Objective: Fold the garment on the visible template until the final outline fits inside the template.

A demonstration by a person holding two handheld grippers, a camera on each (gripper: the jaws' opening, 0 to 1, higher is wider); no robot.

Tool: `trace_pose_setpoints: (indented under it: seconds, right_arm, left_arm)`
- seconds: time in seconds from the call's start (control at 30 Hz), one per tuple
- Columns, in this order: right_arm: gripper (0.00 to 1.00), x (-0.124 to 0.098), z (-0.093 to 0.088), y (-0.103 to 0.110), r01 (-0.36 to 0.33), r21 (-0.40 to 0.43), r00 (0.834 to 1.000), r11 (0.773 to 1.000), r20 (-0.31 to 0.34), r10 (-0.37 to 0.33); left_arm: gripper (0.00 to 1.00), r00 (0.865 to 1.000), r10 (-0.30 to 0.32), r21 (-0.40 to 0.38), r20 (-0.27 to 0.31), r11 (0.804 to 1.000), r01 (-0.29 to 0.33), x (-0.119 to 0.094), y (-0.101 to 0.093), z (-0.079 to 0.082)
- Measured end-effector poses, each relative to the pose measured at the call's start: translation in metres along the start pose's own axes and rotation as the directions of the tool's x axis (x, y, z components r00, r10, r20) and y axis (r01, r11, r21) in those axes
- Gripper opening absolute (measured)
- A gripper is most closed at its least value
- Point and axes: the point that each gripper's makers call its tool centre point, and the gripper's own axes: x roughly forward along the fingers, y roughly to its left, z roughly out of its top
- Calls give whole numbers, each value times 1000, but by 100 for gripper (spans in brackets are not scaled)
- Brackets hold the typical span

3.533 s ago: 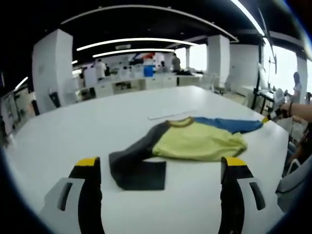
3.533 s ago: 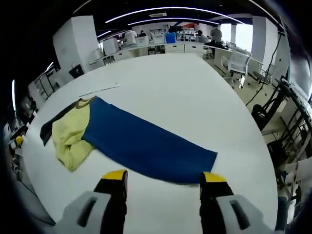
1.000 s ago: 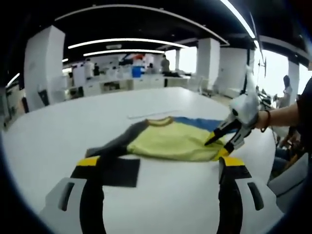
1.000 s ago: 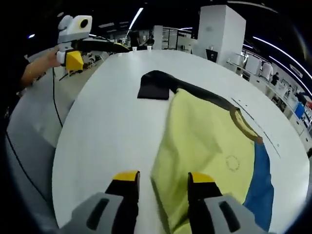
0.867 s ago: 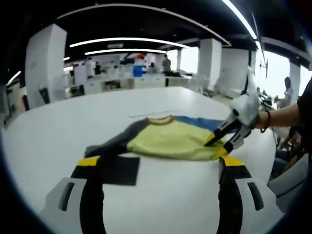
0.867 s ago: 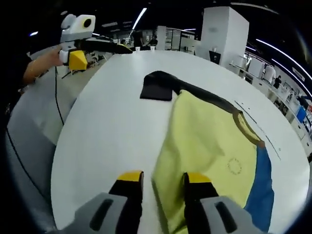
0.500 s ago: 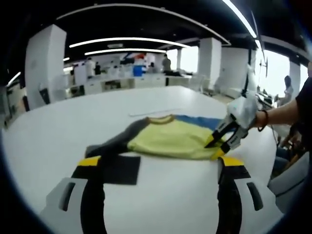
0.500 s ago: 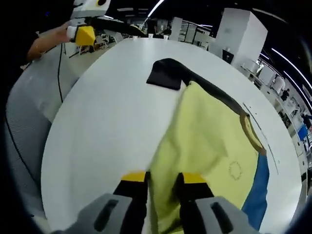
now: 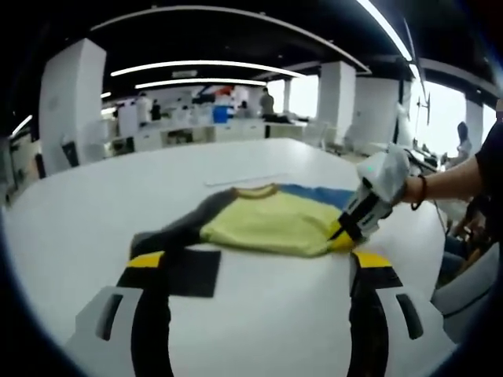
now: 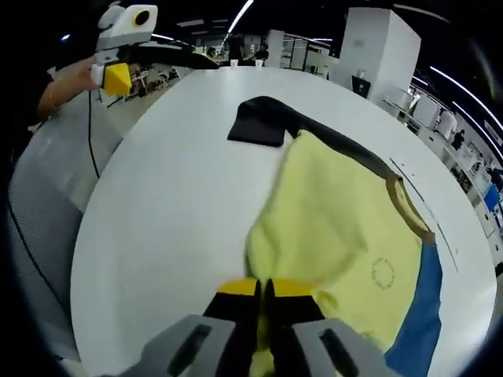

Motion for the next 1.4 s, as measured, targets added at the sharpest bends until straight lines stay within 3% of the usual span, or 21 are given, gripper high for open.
trace_pose_setpoints:
  seconds: [0.23,0.53,0.77,1.03,1.4]
  right_arm:
    - [0,-20,16,-23,52,-5,997,999,65,-52]
    - [0,-45,35,-68,113,137,976,984,172,-136]
    - [0,-56,42,-95,177,176,958,968,196,-211]
    - [0,-52,41,-119,223,229,943,947,196,-270]
    - [0,-34,20,-155,245,391,927,887,174,-332]
  left_arm:
    - [88,1000,-20,10,3,1000,20,8,-3,1]
    - [85,998,-53,30,-30,998,53,24,-11,-7]
    - [83,996,-82,41,-33,996,83,32,-15,-4]
    - [80,994,-102,38,-45,994,104,49,-19,-7]
    - [74,989,-135,36,-66,990,137,74,-24,-13]
